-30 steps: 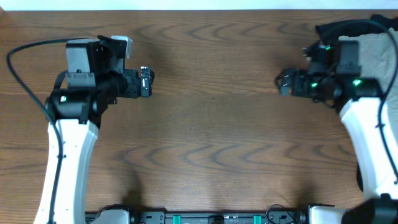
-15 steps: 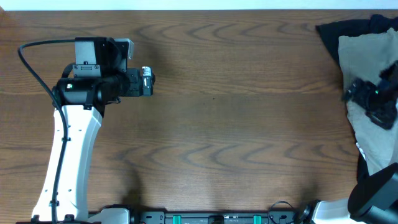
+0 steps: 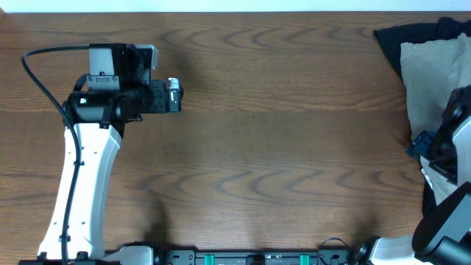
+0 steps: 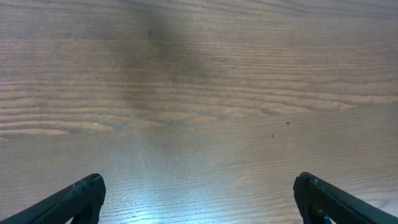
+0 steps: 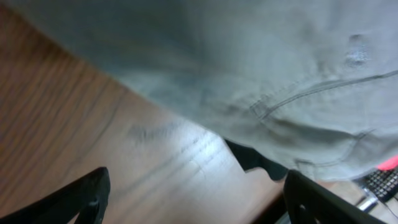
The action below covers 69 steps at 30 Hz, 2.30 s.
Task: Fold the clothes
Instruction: 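Reach the right gripper into the clothes pile and grasp the khaki shorts, then pull the khaki shorts left onto the table with the right gripper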
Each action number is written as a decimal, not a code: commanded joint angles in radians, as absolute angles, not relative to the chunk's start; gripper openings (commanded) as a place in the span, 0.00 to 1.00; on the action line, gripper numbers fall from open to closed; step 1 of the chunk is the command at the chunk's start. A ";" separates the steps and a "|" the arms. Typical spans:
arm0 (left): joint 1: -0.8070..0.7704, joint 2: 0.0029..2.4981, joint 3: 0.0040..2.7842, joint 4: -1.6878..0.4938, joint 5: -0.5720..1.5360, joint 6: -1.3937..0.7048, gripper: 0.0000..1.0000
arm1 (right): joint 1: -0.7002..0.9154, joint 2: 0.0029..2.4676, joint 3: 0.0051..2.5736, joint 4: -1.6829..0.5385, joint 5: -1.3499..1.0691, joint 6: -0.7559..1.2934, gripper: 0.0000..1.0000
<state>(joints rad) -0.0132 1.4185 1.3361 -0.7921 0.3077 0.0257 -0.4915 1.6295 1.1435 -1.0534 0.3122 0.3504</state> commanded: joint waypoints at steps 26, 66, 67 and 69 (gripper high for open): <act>-0.008 1.432 1.365 -0.777 0.302 0.021 0.98 | -0.509 1.623 0.903 -0.648 0.496 0.342 0.72; -0.008 1.416 1.365 -0.773 0.302 0.021 0.98 | -0.008 1.521 1.464 -0.848 -0.254 0.372 0.01; -0.008 1.415 1.365 -0.773 0.302 0.021 0.98 | 0.031 1.544 1.464 -0.826 -0.265 0.384 0.02; -0.008 1.413 1.365 -0.773 0.302 0.021 0.98 | 0.117 1.606 1.464 -0.766 -0.283 0.426 0.01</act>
